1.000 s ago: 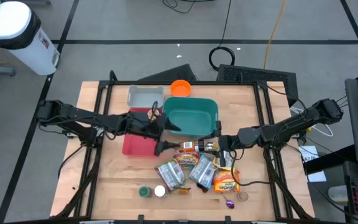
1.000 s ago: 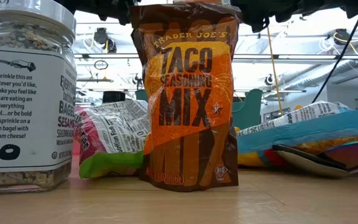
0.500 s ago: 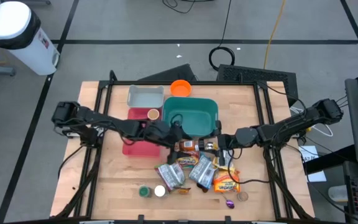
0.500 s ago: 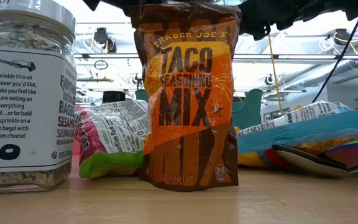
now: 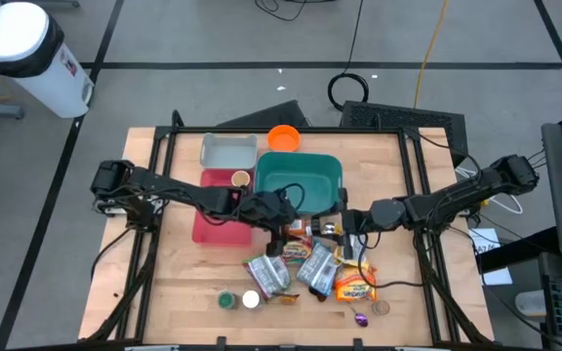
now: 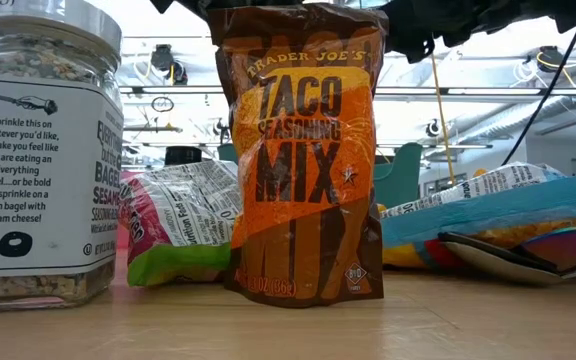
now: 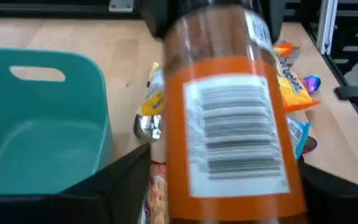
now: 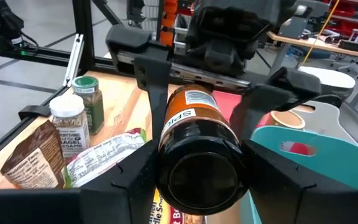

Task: Pick & Place Food Item
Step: Put the orange spice bottle into the red bin

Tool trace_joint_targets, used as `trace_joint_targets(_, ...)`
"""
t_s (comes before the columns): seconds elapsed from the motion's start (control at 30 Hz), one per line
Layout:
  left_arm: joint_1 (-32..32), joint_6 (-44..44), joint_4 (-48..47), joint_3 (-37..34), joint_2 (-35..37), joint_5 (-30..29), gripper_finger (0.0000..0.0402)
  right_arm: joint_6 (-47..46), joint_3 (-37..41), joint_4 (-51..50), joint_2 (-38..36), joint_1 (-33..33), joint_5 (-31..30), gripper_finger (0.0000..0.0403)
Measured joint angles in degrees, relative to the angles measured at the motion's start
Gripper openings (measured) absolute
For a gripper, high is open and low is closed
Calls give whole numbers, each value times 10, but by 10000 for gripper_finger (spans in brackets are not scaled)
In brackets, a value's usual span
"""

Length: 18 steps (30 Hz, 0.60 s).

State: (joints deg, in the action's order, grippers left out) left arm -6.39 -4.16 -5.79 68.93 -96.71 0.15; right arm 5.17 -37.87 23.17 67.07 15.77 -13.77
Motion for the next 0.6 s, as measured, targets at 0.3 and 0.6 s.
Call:
trace_joint_targets(0.3,13,30,-9,8,30,-1,174,-6,-2,-14,-29,10,-12,270)
trace_joint_targets(0.6,15,87,272,-125,104,14,174,-37,6,-100,-115,50,-106,261)
